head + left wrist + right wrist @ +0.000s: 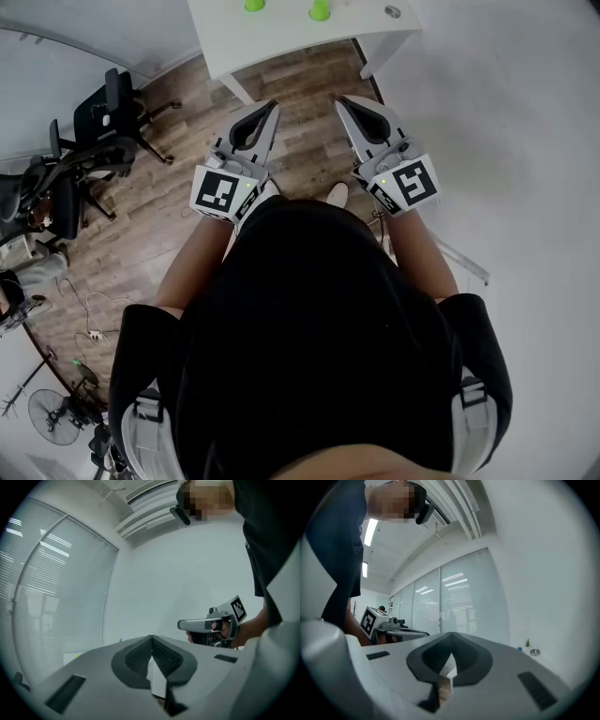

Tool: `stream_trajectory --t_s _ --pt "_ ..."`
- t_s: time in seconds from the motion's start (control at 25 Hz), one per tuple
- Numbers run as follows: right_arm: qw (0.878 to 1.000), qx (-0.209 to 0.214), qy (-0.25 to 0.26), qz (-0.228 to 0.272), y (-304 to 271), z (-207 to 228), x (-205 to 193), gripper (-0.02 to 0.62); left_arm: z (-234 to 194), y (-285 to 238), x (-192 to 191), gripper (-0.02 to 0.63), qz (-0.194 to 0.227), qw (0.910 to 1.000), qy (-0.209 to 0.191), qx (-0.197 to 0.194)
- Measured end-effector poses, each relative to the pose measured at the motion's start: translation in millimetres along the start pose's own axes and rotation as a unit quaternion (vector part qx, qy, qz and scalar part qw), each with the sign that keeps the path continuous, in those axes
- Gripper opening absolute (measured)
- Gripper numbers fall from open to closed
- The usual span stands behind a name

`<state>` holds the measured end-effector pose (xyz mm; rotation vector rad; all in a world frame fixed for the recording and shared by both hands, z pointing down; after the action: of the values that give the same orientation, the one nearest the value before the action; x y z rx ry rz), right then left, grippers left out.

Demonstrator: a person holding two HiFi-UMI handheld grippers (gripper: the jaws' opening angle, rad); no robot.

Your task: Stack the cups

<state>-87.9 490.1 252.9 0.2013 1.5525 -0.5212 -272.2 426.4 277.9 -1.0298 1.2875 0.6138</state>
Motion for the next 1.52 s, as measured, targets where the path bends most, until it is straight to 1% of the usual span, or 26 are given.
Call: stream_trajectory --t_s 0.16,0.4,0.56,0.68,0.8,0.92,1.0,1.08,1.16,1.32,1.52 --pt "1.0 0.01 0.007 -0.007 -3.6 1.0 -6.4 0.005 -0.8 -1.5 -4.3 0.011 -0.002 0.9999 -0.009 0.007" --pt "1.0 0.02 0.01 -0.014 -7.5 1.7 -8.5 0.005 -2.9 -3.5 -5.4 0.011 -0.005 1.0 -0.004 0.005" --pt "1.0 0.02 0.005 -0.015 -3.5 4.7 -9.8 0.005 -2.7 -3.2 -4.9 0.017 -0.005 0.9999 -0.005 0.015" --pt "1.0 0.019 0.0 -0.017 -1.6 5.8 -11.4 0.005 -2.0 -2.3 -4.9 0.069 -0.004 0.9998 -0.007 0.021" --pt "1.0 0.018 -0.004 -0.02 -2.3 5.7 -14.2 0.005 -2.5 -2.1 -5.8 0.148 -0.006 0.9997 -0.007 0.024" --pt "1.0 0.016 -0.005 -0.023 -2.4 6.1 -17.1 0.013 -4.0 -1.6 -8.1 0.211 -0.004 0.9996 -0.003 0.028" --pt "1.0 0.016 -0.006 -0.023 -2.3 5.7 -17.5 0.029 -5.1 0.1 -8.7 0.262 -0.001 0.9996 -0.001 0.029" --pt "1.0 0.014 -0.008 -0.024 -2.1 4.8 -17.1 0.066 -5.7 2.9 -8.2 0.3 -0.001 0.9996 0.001 0.028" --pt "0.999 0.013 -0.011 -0.028 -1.7 5.4 -18.2 0.108 -5.8 4.7 -8.0 0.309 -0.001 0.9996 0.0 0.03" --pt "0.999 0.007 -0.012 -0.03 -1.1 11.8 -19.1 0.166 -7.0 4.9 -7.7 0.329 -0.003 0.9994 -0.004 0.033" --pt "1.0 0.004 -0.013 -0.028 2.3 22.1 -19.3 0.274 -3.9 1.4 -7.7 0.342 -0.005 0.9994 -0.005 0.034"
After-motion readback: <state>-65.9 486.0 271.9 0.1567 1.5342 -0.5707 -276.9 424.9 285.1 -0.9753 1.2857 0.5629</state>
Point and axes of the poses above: the fingertips, and each gripper's own axes: y backward along the fingers, z to its right, x out of its top, the point moved 7 cm from there along y, backward along the fingers, and after that the axes turned 14 degrees about -z, right-handed, at the moved point
